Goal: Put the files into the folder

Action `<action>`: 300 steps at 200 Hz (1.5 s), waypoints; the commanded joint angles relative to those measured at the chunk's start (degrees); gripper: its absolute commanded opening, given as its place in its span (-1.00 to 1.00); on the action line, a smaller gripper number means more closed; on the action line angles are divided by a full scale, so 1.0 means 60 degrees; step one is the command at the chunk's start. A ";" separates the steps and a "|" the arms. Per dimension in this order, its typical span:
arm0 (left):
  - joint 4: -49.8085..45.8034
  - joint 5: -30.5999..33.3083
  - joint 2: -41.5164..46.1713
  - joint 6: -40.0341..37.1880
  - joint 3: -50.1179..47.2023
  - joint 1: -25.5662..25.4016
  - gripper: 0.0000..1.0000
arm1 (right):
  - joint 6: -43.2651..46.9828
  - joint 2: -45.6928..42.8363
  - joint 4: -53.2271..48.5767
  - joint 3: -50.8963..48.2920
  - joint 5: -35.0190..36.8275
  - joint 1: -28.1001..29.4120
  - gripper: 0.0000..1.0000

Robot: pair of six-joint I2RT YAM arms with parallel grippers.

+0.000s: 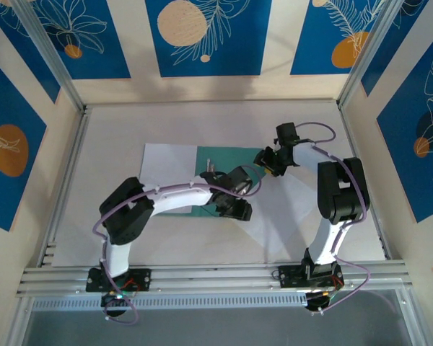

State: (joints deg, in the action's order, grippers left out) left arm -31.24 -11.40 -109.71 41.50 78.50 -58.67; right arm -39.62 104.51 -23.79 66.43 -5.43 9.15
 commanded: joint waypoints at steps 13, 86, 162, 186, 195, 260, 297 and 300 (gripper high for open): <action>-0.0681 0.0688 0.0261 -0.0734 0.0791 0.0034 0.11 | 0.0193 -0.1226 -0.0894 -0.0177 -0.0183 -0.0054 -0.02; -0.0873 0.0317 -0.1502 -0.3310 0.3616 0.0306 0.66 | -0.0948 -0.5491 -0.0493 -0.4300 -0.0832 -0.1599 0.05; -0.1049 0.0228 -0.3120 -0.3401 0.5123 0.0747 0.61 | -0.1837 -0.7999 -0.0796 -0.6764 -0.0662 -0.2533 0.25; -0.1186 0.0259 -0.3438 -0.3362 0.5335 0.0865 0.58 | -0.1838 -0.7936 -0.0790 -0.6953 -0.0721 -0.2522 0.26; -0.1249 0.0261 -0.3562 -0.3331 0.5428 0.0909 0.57 | -0.1818 -0.7904 -0.0790 -0.6993 -0.0699 -0.2519 0.26; -0.1442 0.0012 -0.4071 -0.3119 0.5802 0.0990 0.53 | -0.1694 -0.7650 -0.1075 -0.6973 -0.0334 -0.2556 0.28; -0.1487 -0.0166 -0.4202 -0.2948 0.5796 0.0982 0.52 | -0.1602 -0.6888 -0.0821 -0.6841 -0.0677 -0.2623 0.27; -0.1474 -0.0210 -0.4215 -0.2913 0.5795 0.0978 0.52 | -0.1621 -0.6846 -0.0764 -0.6832 -0.0713 -0.2623 0.27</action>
State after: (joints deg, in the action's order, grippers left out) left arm -38.50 -10.55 -133.45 22.59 111.50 -53.15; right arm -49.60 61.34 -28.27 24.71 -7.99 -6.31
